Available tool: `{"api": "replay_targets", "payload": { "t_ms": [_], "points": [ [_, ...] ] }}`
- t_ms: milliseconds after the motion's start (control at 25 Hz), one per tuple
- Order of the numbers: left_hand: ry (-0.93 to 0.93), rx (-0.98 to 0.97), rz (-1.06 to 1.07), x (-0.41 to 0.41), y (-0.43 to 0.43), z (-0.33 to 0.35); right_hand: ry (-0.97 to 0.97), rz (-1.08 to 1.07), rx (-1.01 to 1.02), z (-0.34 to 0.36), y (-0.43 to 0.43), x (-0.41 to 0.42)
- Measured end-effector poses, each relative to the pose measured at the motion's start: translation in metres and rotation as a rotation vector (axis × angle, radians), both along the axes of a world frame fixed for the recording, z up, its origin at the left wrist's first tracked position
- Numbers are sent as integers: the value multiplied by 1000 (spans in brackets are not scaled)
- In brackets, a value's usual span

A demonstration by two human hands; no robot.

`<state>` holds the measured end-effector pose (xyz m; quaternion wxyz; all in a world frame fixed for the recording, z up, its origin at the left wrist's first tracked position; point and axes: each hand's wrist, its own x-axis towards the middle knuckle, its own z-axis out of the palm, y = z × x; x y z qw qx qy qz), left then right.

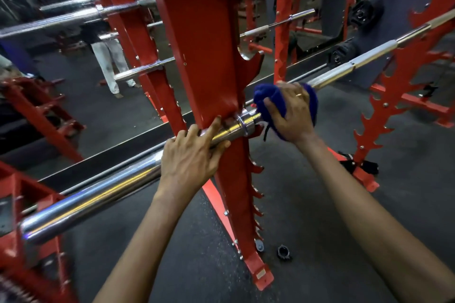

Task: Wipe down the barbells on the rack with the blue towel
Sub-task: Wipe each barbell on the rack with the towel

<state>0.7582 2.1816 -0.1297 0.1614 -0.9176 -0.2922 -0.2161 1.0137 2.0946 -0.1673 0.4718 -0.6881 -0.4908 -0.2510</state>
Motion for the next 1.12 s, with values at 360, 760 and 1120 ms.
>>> {"api": "replay_targets", "payload": {
  "t_ms": [360,760,1120],
  "points": [
    [-9,167,-140,7,-3,-12,192,-100,76,-6,-7,28],
    [-66,129,-133,11,-6,-13,1607,338,805,8,35,-53],
    [-72,144,-115,11,-7,-16,1506,238,508,-12,-3,-62]
  ]
}}
